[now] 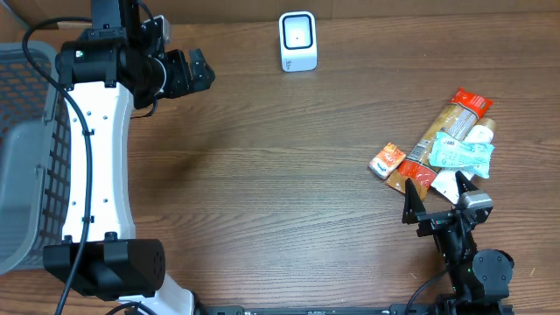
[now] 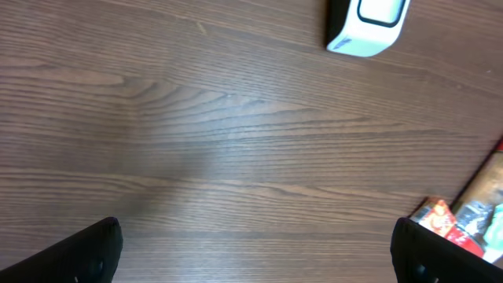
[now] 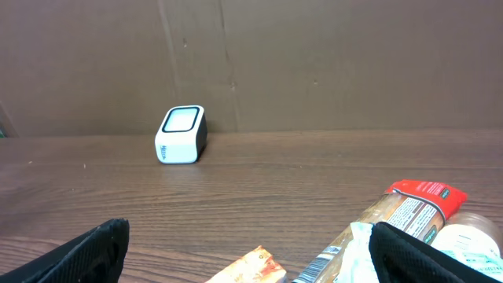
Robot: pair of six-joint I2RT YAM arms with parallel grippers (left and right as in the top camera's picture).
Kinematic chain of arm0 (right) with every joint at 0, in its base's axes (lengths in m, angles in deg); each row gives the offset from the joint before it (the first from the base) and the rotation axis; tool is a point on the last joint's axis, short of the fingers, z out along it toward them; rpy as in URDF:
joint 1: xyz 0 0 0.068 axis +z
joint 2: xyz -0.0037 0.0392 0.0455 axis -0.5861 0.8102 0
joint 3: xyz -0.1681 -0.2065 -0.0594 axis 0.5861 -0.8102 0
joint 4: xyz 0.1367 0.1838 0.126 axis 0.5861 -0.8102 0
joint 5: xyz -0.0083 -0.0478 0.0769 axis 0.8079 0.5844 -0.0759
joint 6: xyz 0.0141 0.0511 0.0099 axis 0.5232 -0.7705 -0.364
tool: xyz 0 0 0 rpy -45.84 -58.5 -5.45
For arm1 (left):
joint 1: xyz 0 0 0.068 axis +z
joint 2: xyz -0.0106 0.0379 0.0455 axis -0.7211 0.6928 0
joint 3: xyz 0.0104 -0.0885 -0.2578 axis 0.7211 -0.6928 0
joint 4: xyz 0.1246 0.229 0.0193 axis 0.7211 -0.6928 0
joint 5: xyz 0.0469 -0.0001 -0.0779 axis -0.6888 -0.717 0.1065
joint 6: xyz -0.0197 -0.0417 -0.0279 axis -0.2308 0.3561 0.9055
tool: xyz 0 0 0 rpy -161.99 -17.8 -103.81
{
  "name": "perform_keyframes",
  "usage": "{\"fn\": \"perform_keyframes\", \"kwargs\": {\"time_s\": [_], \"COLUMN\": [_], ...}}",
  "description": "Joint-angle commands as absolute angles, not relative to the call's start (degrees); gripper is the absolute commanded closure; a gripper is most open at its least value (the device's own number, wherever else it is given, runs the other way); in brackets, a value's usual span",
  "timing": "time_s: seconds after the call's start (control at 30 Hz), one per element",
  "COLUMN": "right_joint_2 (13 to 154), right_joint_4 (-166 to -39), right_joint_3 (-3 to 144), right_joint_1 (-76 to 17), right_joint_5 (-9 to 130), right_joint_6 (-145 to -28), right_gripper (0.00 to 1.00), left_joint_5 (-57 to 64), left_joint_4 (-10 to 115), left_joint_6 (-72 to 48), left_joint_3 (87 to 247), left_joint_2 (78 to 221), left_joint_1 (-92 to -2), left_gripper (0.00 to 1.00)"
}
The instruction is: Scan the item barcode
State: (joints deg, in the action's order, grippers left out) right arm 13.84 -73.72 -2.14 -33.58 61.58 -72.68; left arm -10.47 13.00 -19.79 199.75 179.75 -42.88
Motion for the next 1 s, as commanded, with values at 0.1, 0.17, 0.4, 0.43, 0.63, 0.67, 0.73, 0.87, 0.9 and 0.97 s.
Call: {"fn": "perform_keyframes", "kwargs": {"time_s": [0.1,0.17,0.4,0.43,0.63,0.67,0.73,0.87,0.9,0.97], "right_joint_2": [13.2,13.2,13.2,13.2,13.2,13.2,13.2,13.2,13.2,13.2], "right_joint_4": [-73.6,-73.6,-73.6,-73.6,-73.6,-73.6,-73.6,-73.6,-73.6,-73.6], "right_joint_3": [-2.8,-2.8,-2.8,-2.8,-2.8,-2.8,-2.8,-2.8,-2.8,-2.8], "right_joint_1": [-33.2,-33.2,-33.2,-33.2,-33.2,-33.2,-33.2,-33.2,-33.2,-33.2], "right_joint_5": [62.1,62.1,62.1,62.1,62.1,62.1,62.1,62.1,62.1,62.1], "right_joint_6": [-73.1,-73.1,-73.1,-73.1,-73.1,-73.1,-73.1,-73.1,-73.1,-73.1], "right_gripper": [0.0,0.0,0.0,0.0,0.0,0.0,0.0,0.0,0.0,0.0], "left_joint_5": [-12.3,-12.3,-12.4,-12.4,-13.4,-13.4,-13.4,-13.4,-13.4,-13.4], "left_joint_4": [15.2,18.4,38.6,40.7,58.4,61.5,67.6,78.5,80.7,84.3], "left_joint_6": [-27.7,-29.7,-35.3,-35.5,-35.7,-35.7,-35.7,-35.6,-35.6,-35.6], "left_joint_3": [200.0,198.6,182.3,179.7,155.0,150.6,142.1,126.4,123.0,116.9], "left_joint_2": [178.3,176.0,160.0,157.8,140.5,137.6,132.0,121.1,118.6,114.0], "left_joint_1": [-43.1,-43.5,-45.1,-45.1,-45.1,-45.1,-45.1,-45.1,-45.1,-45.1], "left_gripper": [0.0,0.0,0.0,0.0,0.0,0.0,0.0,0.0,0.0,0.0]}}
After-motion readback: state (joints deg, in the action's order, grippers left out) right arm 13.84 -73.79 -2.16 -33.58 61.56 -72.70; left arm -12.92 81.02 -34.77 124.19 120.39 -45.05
